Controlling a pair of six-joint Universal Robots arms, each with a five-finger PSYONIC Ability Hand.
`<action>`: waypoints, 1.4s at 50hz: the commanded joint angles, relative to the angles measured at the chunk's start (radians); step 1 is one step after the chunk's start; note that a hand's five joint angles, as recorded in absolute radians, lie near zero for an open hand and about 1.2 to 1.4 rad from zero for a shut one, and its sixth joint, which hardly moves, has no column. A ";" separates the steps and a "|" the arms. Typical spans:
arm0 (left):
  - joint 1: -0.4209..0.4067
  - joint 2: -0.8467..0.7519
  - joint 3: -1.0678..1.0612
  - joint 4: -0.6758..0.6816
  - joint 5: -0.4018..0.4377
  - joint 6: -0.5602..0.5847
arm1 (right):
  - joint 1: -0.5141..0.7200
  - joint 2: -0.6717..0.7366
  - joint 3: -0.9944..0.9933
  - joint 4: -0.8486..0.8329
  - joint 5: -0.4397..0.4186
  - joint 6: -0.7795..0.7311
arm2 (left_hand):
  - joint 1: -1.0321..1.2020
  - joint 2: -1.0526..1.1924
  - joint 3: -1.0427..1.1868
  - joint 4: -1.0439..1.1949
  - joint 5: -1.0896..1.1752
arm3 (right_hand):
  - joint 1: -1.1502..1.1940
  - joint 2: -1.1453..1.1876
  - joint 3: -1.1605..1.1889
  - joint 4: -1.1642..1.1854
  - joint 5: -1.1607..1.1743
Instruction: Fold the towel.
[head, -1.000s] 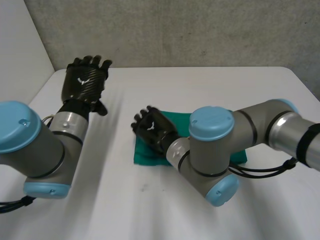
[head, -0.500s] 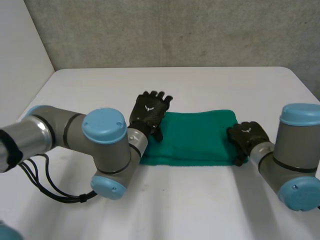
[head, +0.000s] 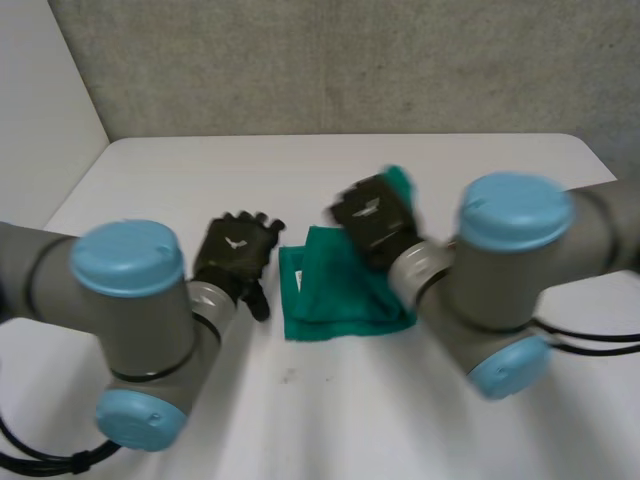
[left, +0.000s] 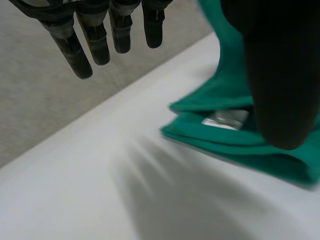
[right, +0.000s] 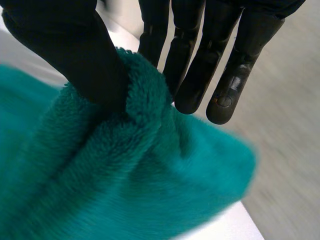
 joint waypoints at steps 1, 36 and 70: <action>0.070 0.093 -0.018 0.005 -0.008 -0.006 | 0.112 0.118 -0.016 0.006 -0.144 -0.047 | 0.019 0.007 -0.003 0.008 -0.012 | 0.149 -0.086 -0.088 -0.096 -0.063; -0.054 -0.241 0.251 -0.177 -0.073 -0.158 | -0.084 0.276 -0.361 0.419 0.044 0.474 | 0.051 0.039 0.029 0.040 0.020 | -0.722 -0.957 -0.959 -0.967 -0.934; 0.218 0.309 0.372 -0.439 0.113 -0.279 | -0.264 -0.356 -0.109 0.268 0.279 0.401 | 0.030 0.018 0.008 0.020 0.000 | -0.771 -1.005 -1.007 -1.015 -0.983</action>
